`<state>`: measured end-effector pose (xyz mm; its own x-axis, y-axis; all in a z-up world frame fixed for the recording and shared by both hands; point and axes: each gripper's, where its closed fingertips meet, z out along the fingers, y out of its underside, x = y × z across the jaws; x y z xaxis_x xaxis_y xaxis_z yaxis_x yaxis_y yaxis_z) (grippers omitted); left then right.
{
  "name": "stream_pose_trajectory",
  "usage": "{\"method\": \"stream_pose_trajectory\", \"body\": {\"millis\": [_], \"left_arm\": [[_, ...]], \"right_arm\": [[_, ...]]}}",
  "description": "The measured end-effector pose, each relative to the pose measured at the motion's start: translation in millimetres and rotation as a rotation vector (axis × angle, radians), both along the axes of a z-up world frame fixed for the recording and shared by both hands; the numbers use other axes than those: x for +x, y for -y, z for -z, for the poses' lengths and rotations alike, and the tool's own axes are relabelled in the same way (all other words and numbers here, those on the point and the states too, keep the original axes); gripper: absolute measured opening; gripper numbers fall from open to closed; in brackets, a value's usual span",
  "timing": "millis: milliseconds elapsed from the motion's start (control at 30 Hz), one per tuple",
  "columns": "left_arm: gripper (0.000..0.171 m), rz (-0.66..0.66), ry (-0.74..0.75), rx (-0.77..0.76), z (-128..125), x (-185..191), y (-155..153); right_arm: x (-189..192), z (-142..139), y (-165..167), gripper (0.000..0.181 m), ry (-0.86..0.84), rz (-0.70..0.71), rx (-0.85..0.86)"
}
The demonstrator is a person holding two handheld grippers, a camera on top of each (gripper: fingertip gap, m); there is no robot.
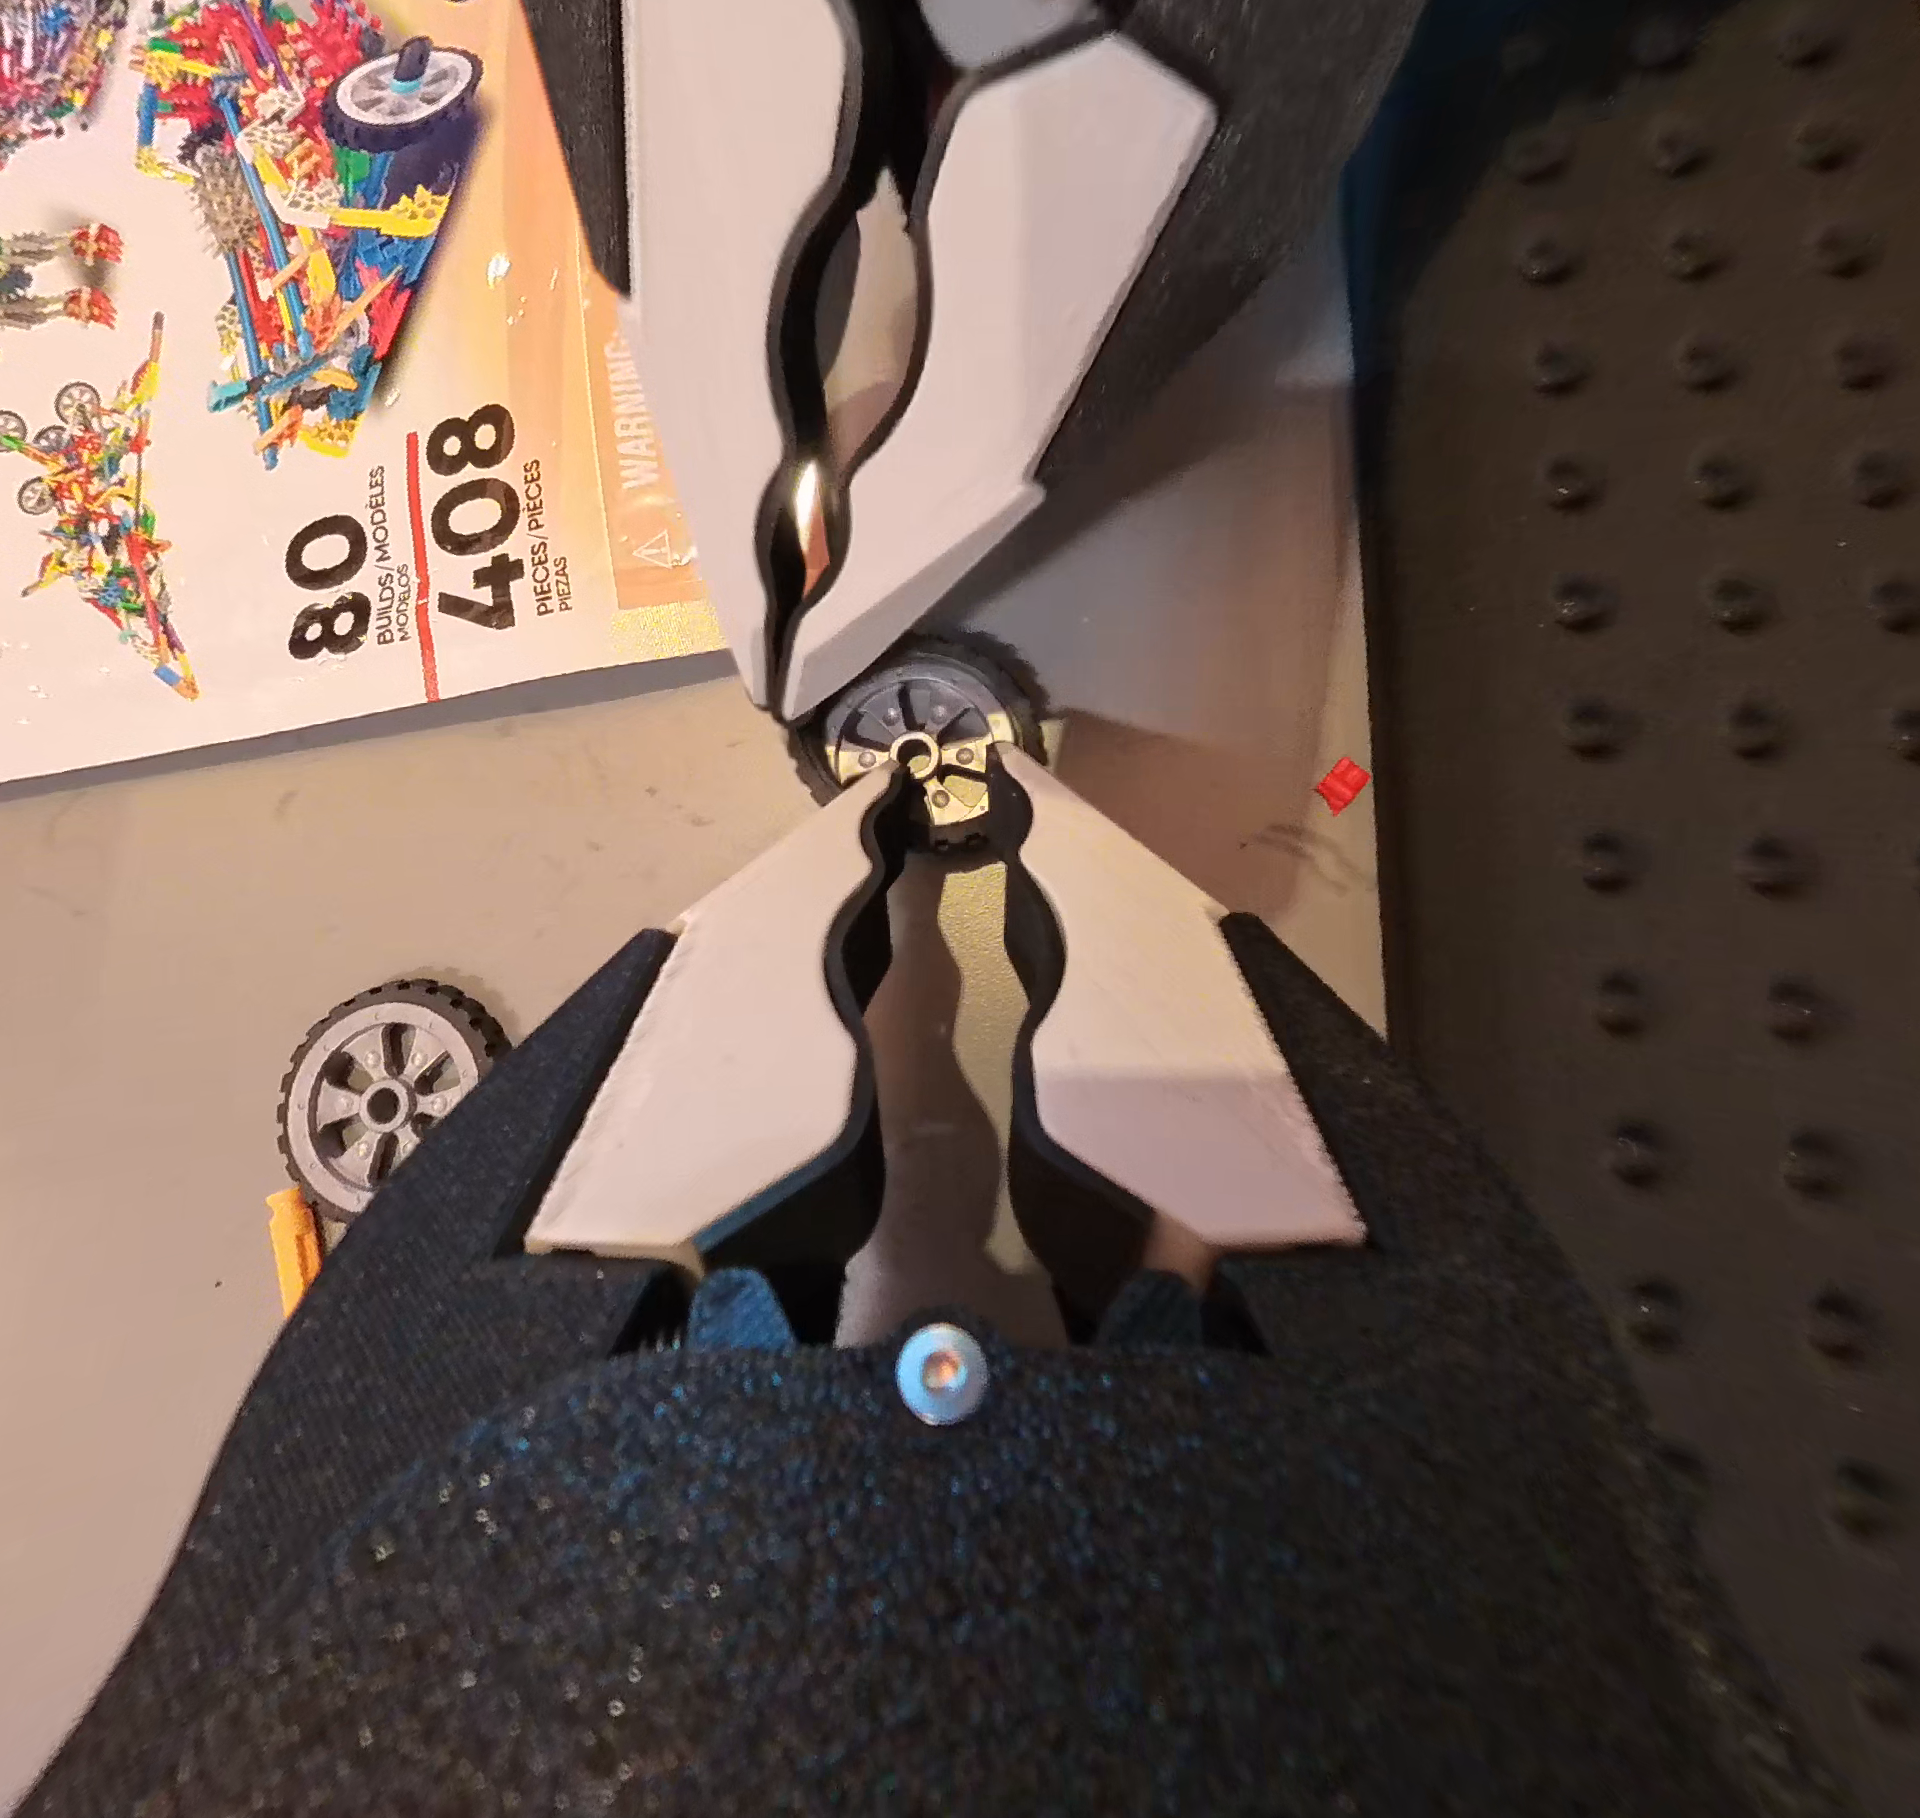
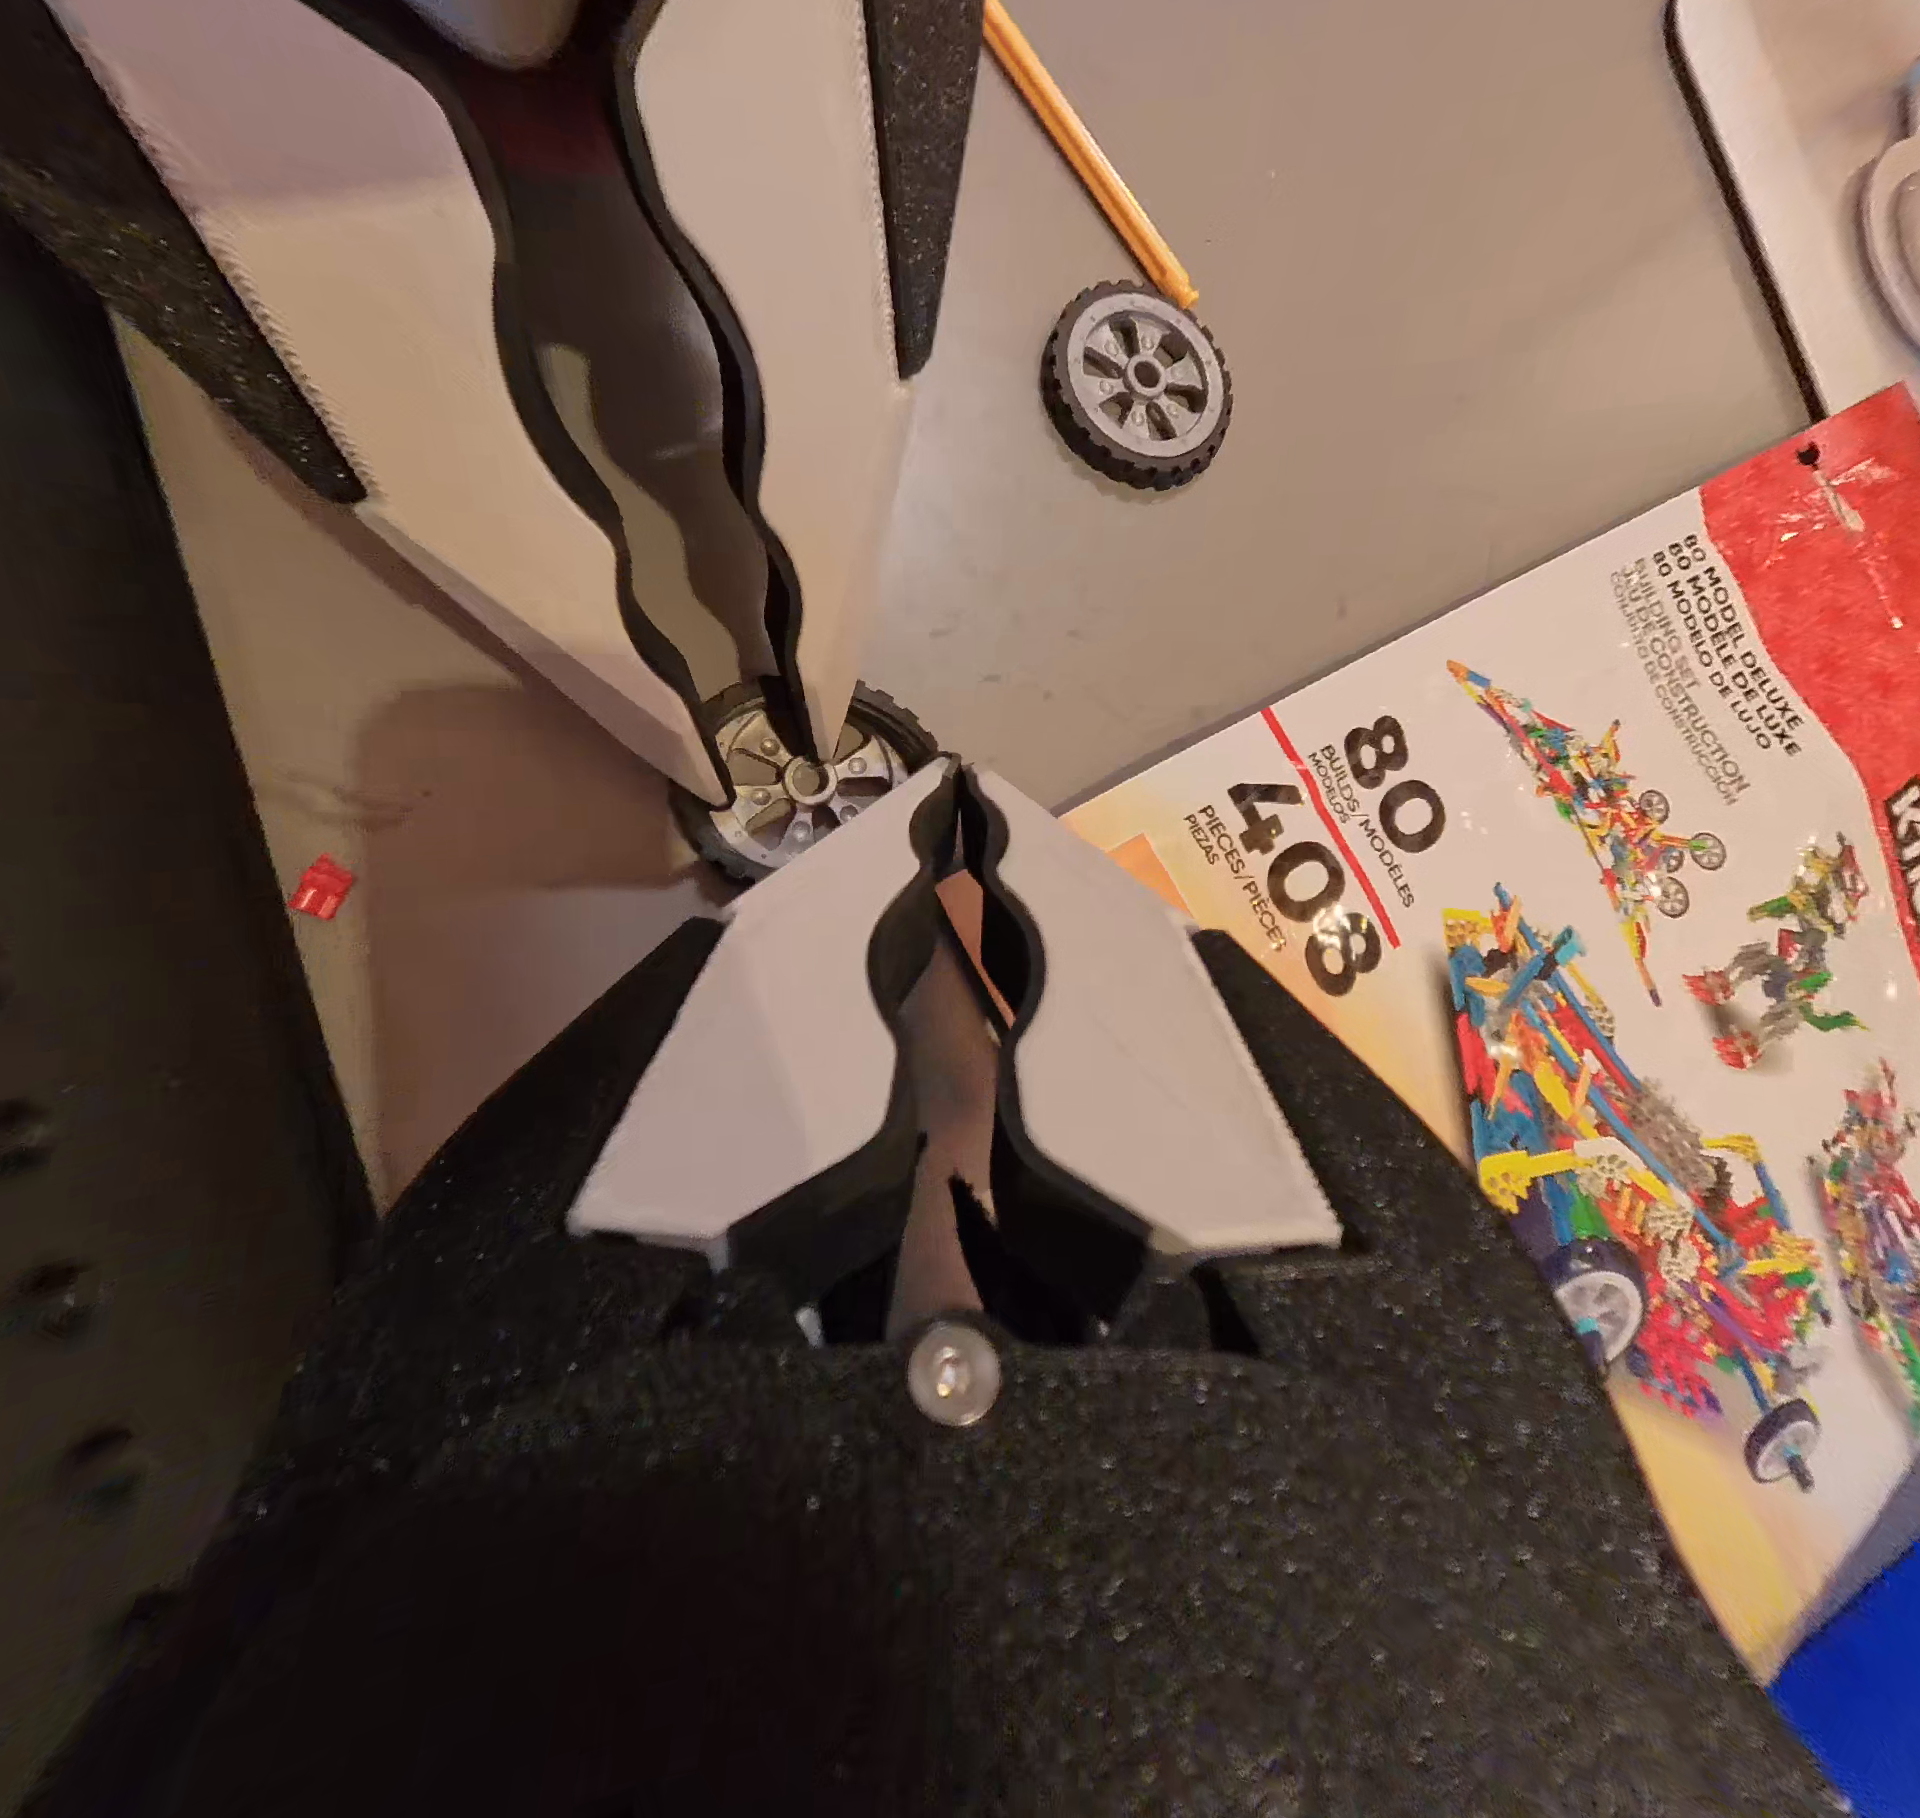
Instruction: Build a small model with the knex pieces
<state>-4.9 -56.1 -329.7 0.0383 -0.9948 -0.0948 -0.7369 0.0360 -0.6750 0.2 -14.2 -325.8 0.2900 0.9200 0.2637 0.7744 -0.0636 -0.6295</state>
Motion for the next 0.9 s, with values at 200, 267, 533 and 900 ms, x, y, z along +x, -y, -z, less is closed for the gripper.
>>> {"method": "stream_pose_trajectory", "body": {"millis": [200, 267, 533, 900], "left_arm": [[0.014, 0.000, 0.001, -0.015, 0.2, 0.6, 0.1], [0.014, 0.000, 0.003, -0.016, 0.1, 0.8, 0.2], [0.014, 0.006, 0.011, -0.022, 0.1, 1.8, 0.9], [0.013, 0.012, 0.010, -0.012, 0.0, 3.9, 1.1]], "right_arm": [[-6.2, -2.6, 8.8, 0.000, -0.034, -0.083, -0.046], [-3.1, -0.5, 1.1, 0.000, -0.015, -0.048, -0.020], [-3.2, -9.8, 10.0, 0.000, -0.059, -0.104, -0.039], [-7.0, 1.8, 11.8, 0.000, -0.102, -0.050, -0.173]]}}
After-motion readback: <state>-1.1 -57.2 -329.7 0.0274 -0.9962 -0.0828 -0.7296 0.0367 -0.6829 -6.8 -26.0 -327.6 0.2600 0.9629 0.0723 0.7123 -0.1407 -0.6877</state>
